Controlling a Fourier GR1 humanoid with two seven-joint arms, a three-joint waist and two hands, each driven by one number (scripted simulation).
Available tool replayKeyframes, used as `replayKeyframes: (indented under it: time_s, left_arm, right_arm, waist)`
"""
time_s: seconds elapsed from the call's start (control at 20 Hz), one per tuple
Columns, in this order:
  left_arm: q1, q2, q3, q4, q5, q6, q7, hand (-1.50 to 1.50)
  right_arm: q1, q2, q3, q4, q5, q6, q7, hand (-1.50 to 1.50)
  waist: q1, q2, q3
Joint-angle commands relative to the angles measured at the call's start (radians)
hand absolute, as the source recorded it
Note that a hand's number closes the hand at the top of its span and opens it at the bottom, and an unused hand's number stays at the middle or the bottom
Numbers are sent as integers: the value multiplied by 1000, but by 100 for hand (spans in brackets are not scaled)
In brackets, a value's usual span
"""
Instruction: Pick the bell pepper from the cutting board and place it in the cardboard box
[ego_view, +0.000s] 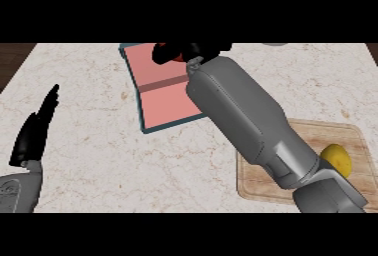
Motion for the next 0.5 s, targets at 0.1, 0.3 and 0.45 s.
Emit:
replayKeyframes:
  time_s: [0.1,0.3,0.45]
  left_arm:
    - [-18,15,1,22,-3,-9,-17,0]
    - [-3,-56,-42,13,-20,28,-26,0]
    - [-31,-8,-26,19,-22,4,-10,0]
  right_arm:
    - [-11,1,-20,197,-83,-146,-26,150]
    - [-27,1,-67,243,-183,-158,-70,-150]
    - [-39,1,-78,280,-219,-191,-130,-150]
  waist:
    - [22,10,0]
    - [41,16,0]
    - [43,16,1]
